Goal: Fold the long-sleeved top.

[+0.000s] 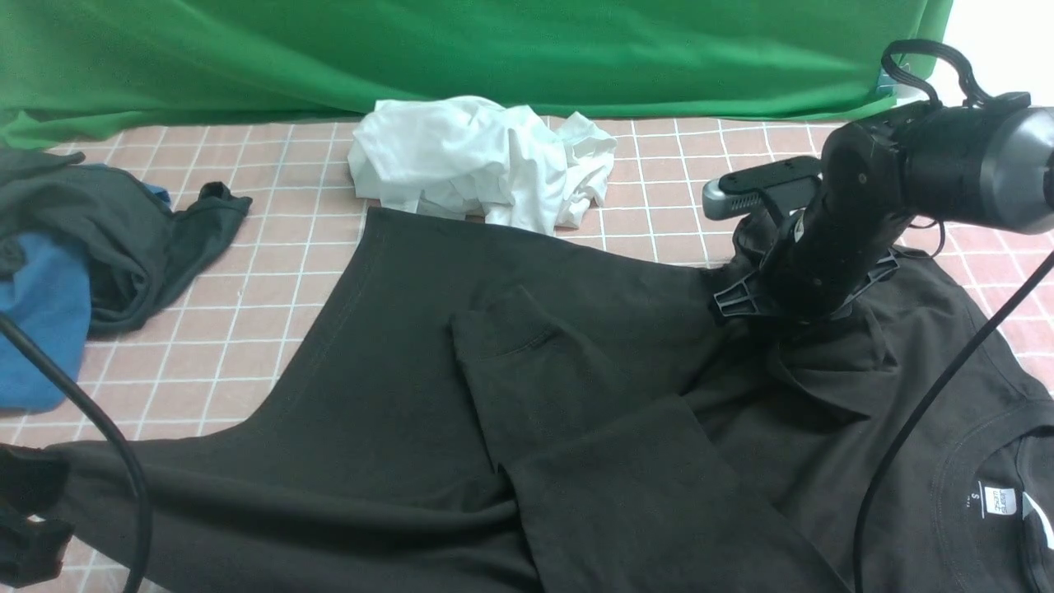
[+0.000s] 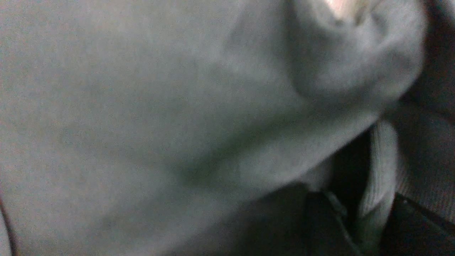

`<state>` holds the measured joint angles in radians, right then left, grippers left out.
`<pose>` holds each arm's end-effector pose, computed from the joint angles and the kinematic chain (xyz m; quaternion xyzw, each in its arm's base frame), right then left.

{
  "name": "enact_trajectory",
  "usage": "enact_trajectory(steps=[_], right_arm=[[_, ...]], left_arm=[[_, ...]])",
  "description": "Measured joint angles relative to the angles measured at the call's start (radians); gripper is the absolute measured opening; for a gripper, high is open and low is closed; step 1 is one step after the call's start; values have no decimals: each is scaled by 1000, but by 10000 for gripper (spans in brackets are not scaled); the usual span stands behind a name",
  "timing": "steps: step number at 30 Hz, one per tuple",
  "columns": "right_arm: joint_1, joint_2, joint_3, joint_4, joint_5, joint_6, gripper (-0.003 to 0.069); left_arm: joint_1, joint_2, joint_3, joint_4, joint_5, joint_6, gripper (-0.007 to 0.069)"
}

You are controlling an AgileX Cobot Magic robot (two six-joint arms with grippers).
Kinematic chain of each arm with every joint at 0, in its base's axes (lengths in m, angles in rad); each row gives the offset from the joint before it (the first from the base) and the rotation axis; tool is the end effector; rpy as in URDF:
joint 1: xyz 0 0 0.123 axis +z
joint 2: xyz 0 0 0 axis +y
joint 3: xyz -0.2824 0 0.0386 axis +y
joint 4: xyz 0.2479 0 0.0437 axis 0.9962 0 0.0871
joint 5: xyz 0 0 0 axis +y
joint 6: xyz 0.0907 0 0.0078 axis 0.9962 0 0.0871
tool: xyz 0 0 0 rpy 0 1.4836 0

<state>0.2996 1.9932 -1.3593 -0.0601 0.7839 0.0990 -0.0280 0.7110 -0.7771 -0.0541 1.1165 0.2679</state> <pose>0.3816 0.1138 0.1648 -0.1179 0.9855 0.0006 0.1221 0.1074 -0.0074 0.3218 0.1366 0.9440 0.0092 0.3001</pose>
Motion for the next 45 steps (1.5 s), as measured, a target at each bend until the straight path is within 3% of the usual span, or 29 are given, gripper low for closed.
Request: enact_trajectory(steps=[4, 8, 13, 16, 21, 25, 30, 32, 34, 45], right_arm=[[-1, -7, 0, 1, 11, -44, 190], [-2, -24, 0, 1, 29, -73, 67], [-1, -130, 1, 15, 60, -137, 61], [4, -209, 1, 36, 72, -239, 61], [22, -386, 1, 122, 123, -516, 61], [23, -448, 1, 187, 140, -614, 61], [23, -461, 1, 270, 121, -591, 61], [23, -461, 3, 336, 82, -492, 61], [25, -461, 4, 365, 66, -479, 61], [123, -461, 4, 397, 92, -734, 60]], left_arm=[[0, 0, 0, 0, 0, 6, 35], [0, 0, 0, 0, 2, 8, 35], [0, 0, 0, 0, 7, 8, 35], [0, 0, 0, 0, 7, 8, 35], [0, 0, 0, 0, 7, 8, 35], [0, 0, 0, 0, 7, 8, 35], [0, 0, 0, 0, 7, 8, 35], [0, 0, 0, 0, 5, 8, 35], [0, 0, 0, 0, 0, 8, 35], [0, 0, 0, -3, -1, 8, 35]])
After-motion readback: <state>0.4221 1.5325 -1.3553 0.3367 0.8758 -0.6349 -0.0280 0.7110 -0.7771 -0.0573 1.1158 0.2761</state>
